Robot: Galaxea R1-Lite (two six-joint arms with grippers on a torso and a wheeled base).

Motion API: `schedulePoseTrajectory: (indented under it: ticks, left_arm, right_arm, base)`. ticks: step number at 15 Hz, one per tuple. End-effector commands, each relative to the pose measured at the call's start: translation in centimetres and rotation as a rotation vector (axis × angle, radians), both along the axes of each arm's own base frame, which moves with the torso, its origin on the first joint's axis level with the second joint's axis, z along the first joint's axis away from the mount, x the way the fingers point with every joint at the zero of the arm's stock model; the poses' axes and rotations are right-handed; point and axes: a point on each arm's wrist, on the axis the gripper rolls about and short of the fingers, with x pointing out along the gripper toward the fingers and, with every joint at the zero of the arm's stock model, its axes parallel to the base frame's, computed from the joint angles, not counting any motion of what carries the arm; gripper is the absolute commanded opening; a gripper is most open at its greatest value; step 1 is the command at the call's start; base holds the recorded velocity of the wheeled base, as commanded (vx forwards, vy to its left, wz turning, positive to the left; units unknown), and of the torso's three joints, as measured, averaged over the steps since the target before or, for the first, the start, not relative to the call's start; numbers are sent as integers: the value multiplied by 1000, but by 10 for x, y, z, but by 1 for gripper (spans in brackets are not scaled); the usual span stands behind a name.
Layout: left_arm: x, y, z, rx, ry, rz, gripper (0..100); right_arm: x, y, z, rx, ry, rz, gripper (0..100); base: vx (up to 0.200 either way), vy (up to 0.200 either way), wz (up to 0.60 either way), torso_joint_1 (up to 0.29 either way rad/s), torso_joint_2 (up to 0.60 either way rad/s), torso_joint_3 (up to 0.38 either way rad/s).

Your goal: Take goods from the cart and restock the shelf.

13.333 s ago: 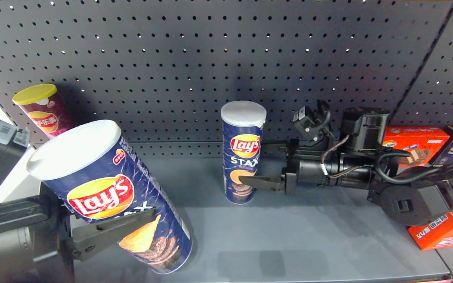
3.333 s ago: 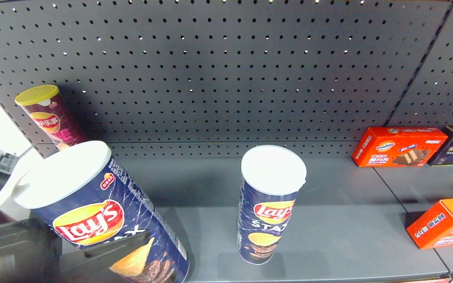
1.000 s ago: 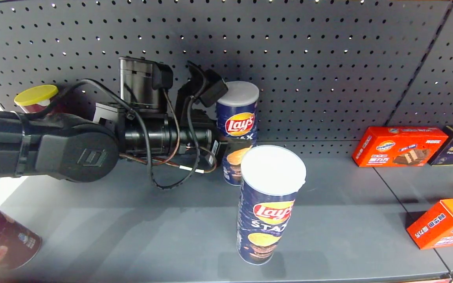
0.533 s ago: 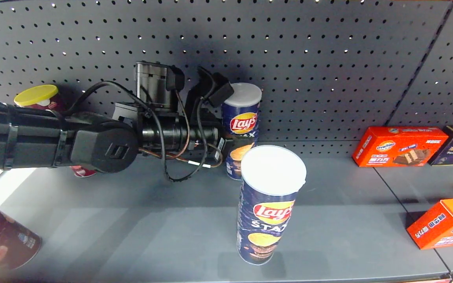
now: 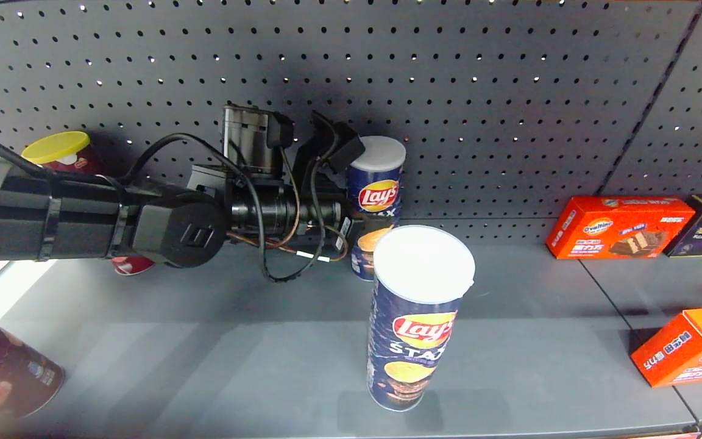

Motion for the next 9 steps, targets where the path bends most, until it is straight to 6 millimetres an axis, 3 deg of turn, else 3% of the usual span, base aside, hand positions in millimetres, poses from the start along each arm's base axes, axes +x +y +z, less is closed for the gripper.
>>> schedulePoseTrajectory:
  ticks: [1,2,6,9]
  left_arm:
    - [0,0,-1,2,2,-1,0]
    - [0,0,-2,5,1,-1,100]
    - [-1,1,-3,9,4,1,100]
    - [-20,11,11,-3,-18,8,100]
  right_arm:
    - [0,0,0,0,2,1,100]
    - [0,0,0,0,2,1,100]
    - [0,0,0,0,2,1,100]
    - [0,0,0,0,2,1,100]
  base:
    - [0,0,0,0,0,0]
    - [0,0,0,0,0,0]
    - [0,0,0,0,0,0]
    - [0,0,0,0,0,0]
